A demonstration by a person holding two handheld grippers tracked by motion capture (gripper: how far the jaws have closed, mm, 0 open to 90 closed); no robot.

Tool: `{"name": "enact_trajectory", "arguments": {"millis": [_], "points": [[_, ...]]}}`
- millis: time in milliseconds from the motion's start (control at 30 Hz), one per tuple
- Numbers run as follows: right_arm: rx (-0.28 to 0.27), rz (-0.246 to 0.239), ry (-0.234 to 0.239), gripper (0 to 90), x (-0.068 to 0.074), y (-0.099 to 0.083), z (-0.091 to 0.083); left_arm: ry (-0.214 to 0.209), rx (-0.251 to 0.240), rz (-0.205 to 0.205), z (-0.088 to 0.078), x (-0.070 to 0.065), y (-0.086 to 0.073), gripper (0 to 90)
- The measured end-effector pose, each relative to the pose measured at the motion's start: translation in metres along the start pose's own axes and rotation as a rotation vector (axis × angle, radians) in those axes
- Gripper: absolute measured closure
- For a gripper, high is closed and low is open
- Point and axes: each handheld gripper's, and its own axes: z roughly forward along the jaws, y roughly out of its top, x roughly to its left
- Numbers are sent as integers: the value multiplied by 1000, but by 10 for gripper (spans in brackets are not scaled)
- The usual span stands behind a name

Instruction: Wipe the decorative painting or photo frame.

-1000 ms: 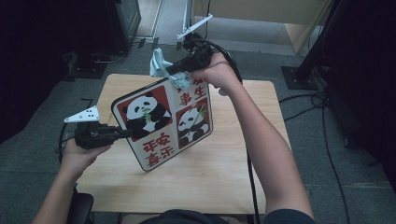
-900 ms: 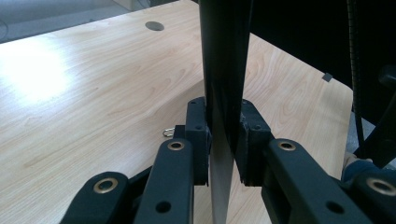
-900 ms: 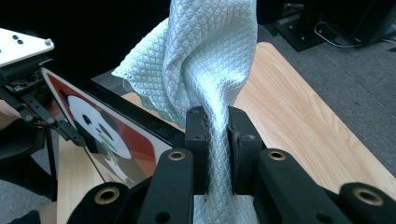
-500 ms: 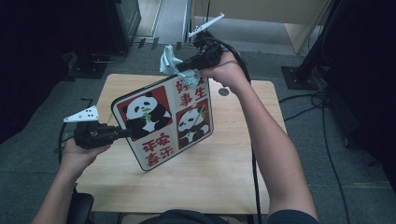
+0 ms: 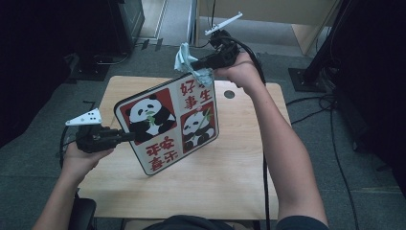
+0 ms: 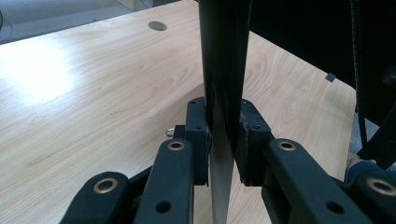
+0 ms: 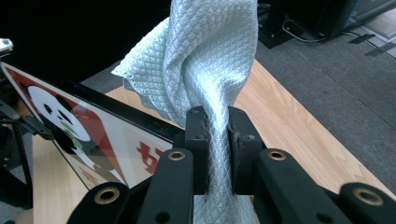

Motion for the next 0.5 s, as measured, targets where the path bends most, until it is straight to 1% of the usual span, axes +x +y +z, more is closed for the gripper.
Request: {"name": "enact_trajectory", "arguments": {"millis": [133,267,433,500], "points": [[-10,10,-22,810,-5,-3,-4,1,2,-6,0,0,0,779],[-6,12,-37,810,-6,-4,-7,0,2,-6,0,0,0,779],[-6,24,-43,809,-11,-6,-11,-2,1,-8,0,1,0,779],[-12,23,-37,810,-14,-7,-12,-1,0,-9,0,1,0,779]]}}
